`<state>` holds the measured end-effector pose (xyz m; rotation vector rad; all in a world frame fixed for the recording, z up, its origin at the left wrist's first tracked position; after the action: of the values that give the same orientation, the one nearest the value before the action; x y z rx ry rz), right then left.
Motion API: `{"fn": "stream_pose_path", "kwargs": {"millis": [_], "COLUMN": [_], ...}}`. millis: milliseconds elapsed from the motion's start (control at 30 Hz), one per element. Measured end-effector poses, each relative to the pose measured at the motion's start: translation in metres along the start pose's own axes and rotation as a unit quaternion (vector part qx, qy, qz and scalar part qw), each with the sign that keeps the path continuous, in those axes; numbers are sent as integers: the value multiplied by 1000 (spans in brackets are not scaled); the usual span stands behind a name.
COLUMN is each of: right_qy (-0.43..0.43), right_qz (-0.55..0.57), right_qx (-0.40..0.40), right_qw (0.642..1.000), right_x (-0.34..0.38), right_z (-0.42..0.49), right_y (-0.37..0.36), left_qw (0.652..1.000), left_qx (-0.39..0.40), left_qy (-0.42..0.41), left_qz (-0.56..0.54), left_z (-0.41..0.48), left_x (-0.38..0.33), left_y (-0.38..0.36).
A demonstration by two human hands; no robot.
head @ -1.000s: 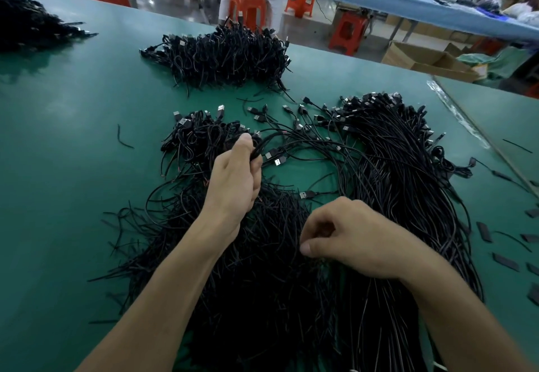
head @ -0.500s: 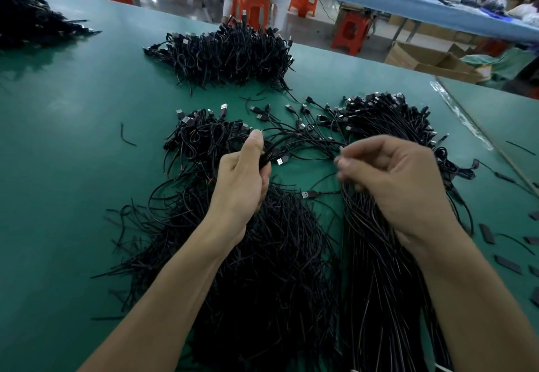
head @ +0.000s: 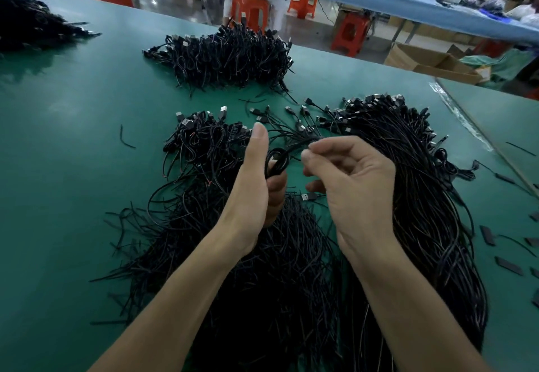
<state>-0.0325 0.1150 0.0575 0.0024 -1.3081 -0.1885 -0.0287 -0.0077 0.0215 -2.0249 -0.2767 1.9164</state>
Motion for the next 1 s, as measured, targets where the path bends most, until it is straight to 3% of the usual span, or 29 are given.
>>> {"fn": "stream_pose_path", "kwargs": {"millis": [367,533,633,700,800,933,1000], "right_qy": [-104,-30,92,130,132,116,147], "right_qz": [72,-103,-306,-374,-400,-377,-393], "right_qx": [130,138,144,170,201,188,175], "right_qw": [983,985,937,902,884,899,891], "right_x": [7,7,14,19,22,18,15], "right_z": [0,1,0,-3,-7,-11,-16], "right_y": [4,7,8,5,3,6,4], "left_qw": [1000,999,998,997,996,996,996], "left_qx": [-8,-21,-12,-16,-14,-28,-51], "left_qy": [-27,-26,-31,-40,-57,-41,-15], "left_qz": [-12,-34,-60,-62,-69,-71,-75], "left_z": [0,1,3,4,3,2,2], "left_x": [-4,-4,-4,-3,0,1,2], "left_y": [0,0,0,1,2,1,-1]}}
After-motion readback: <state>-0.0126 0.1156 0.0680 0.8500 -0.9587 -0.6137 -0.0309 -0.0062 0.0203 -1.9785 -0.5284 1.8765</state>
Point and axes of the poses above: each hand's wrist, its own z-axis towards the middle knuckle, its own y-axis out of the back of the hand, x = y × z, the point moved 1 cm from there along z, towards the middle knuckle, and after that the axes turned 5 degrees about -z, right-handed, at the moved point
